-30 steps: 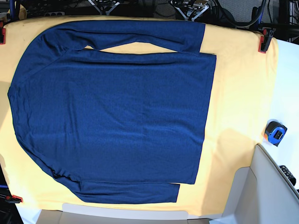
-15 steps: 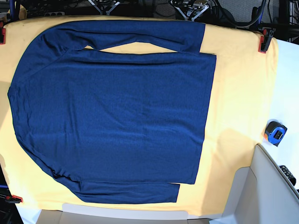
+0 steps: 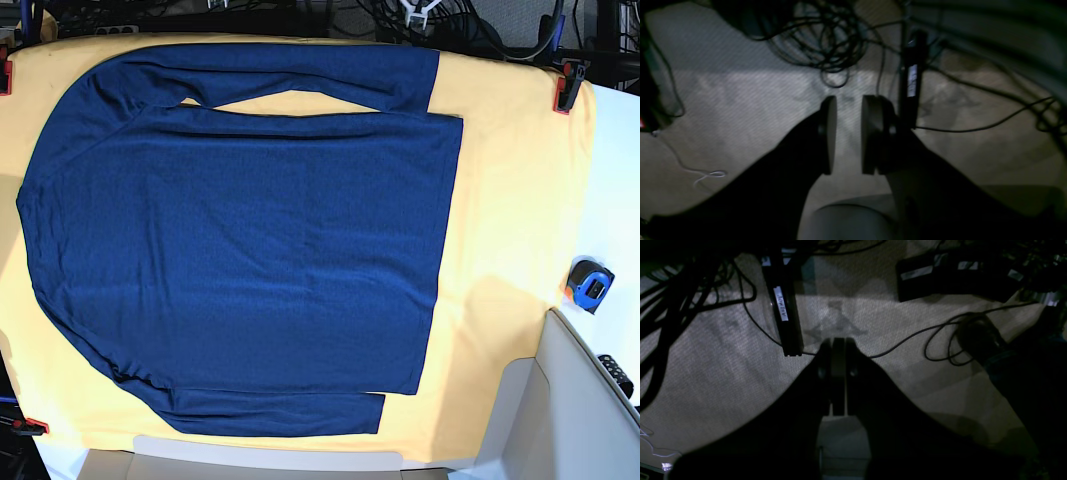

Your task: Fold the T-shirt properly

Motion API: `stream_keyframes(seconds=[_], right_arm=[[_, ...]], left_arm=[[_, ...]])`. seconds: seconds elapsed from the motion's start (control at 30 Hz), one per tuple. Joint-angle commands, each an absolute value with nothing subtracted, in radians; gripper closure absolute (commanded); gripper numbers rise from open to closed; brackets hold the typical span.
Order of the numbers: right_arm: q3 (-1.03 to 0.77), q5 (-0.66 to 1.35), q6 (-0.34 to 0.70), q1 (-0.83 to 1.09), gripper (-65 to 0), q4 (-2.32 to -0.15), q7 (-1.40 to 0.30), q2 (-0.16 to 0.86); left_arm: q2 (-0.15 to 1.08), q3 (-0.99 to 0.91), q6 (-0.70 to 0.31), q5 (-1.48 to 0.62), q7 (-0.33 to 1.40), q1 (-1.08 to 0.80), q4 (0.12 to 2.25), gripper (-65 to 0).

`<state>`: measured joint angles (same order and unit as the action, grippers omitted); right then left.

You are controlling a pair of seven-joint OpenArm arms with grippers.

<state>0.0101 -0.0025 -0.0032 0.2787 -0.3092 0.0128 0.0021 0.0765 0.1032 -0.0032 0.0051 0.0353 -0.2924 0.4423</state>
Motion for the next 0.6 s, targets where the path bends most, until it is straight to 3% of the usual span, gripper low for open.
stream_keyframes(seconds=[0.0, 0.37, 0.57], right_arm=[[0.012, -0.005, -0.005, 0.302, -0.2, -0.323, 0.021, 0.012], [0.007, 0.001, -0.005, 0.515, -0.2, -0.572, 0.021, 0.033], [0.01, 0.001, -0.005, 0.704, -0.2, -0.828, 0.021, 0.053]], left_arm=[[0.082, 0.105, -0.002, 0.005, 0.025, -0.306, 0.47, -13.3], [0.099, 0.107, -0.002, 0.004, 0.041, -0.568, 0.822, -13.3], [0.124, 0.107, -0.002, 0.004, 0.136, -0.723, 1.115, -13.3]])
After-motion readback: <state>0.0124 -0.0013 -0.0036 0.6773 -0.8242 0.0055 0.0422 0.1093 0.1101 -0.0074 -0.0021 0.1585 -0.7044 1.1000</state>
